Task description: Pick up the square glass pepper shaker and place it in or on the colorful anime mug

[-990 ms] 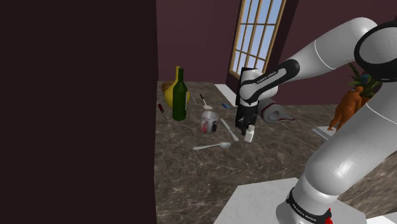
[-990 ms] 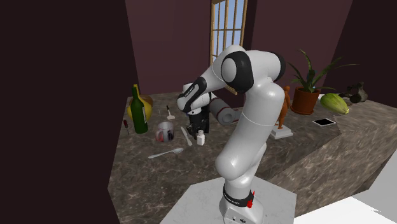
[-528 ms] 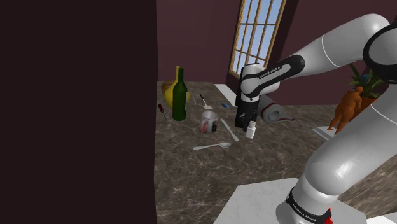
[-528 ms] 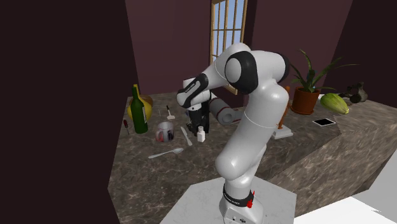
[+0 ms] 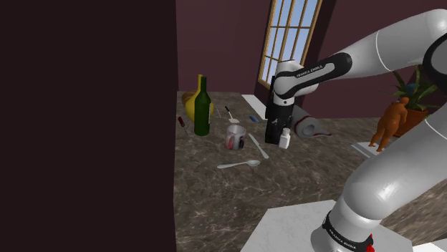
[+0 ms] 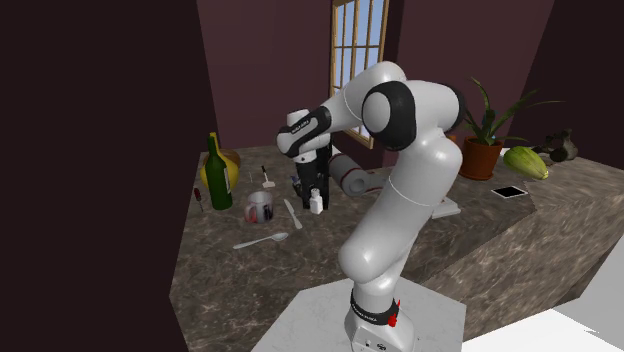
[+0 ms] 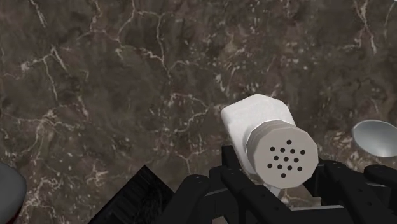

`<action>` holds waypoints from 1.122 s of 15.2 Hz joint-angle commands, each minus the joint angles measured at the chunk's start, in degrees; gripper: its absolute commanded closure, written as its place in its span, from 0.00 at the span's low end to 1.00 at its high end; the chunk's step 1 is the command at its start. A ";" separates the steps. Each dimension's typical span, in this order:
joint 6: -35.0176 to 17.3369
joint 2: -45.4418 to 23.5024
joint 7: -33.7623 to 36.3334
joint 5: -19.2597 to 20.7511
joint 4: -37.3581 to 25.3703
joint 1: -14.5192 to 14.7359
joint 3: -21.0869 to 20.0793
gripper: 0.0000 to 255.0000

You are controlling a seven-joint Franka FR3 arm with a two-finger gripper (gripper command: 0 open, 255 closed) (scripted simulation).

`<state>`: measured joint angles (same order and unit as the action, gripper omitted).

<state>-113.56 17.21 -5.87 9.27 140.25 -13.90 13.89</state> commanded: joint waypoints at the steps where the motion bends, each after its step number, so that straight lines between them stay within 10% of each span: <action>1: 1.69 0.89 0.02 0.01 -0.77 0.01 -0.18 1.00; 17: 14.66 4.57 -0.52 -0.39 -10.10 0.20 -1.26 1.00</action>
<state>-99.66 21.66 -6.33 8.90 130.78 -13.70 12.67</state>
